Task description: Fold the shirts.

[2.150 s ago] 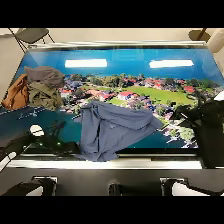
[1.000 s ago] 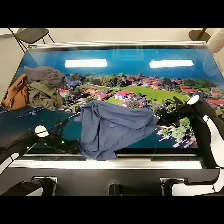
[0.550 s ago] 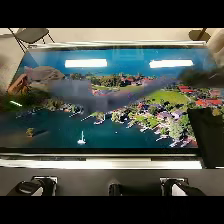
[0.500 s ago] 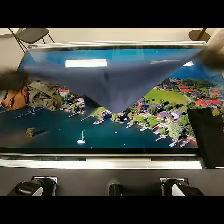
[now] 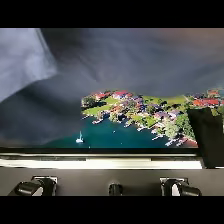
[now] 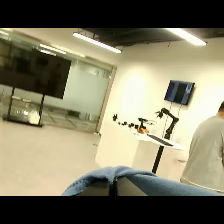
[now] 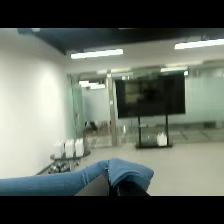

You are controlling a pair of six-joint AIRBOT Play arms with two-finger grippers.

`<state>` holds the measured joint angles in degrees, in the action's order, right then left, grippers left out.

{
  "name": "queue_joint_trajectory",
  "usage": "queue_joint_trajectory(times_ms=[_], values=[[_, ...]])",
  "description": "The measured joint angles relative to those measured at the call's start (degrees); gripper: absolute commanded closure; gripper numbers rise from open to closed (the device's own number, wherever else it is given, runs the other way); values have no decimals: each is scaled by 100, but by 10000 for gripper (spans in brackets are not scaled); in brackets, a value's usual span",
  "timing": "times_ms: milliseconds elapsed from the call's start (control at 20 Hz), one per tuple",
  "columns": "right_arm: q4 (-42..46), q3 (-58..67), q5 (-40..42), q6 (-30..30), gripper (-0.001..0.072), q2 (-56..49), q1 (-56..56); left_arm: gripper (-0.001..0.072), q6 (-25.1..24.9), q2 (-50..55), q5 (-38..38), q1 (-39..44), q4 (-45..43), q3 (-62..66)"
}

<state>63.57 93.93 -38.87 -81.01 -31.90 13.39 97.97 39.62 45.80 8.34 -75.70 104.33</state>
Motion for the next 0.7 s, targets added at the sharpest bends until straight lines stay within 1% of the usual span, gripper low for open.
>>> queue_joint_trajectory(times_ms=[100, 150, 200, 300, 400, 500, 600, 700], values=[[192, 9, -116, -181, 674, 9, 0, 677, -11, 63, 111, 0, -122, 52], [299, 13, -275, -282, 674, -39, -2, 676, -22, 142, 284, 0, -247, 63], [428, 15, -560, -363, 674, -144, -2, 676, -26, 258, 520, 0, -376, 63], [660, 9, -1410, -472, 674, -529, -2, 675, -35, 566, 981, 0, -597, -46], [824, -42, -2350, -518, 674, -1198, -4, 675, -83, 1008, 1322, 0, -767, -365], [907, -160, -2914, -564, 674, -2063, -4, 674, -144, 1547, 1486, -2, -855, -850], [881, -247, -3104, -671, 673, -2949, -7, 674, -157, 2223, 1438, -4, -925, -1344], [625, -306, -3025, -839, 673, -3917, -7, 674, -151, 2959, 1322, -7, -962, -1633]])
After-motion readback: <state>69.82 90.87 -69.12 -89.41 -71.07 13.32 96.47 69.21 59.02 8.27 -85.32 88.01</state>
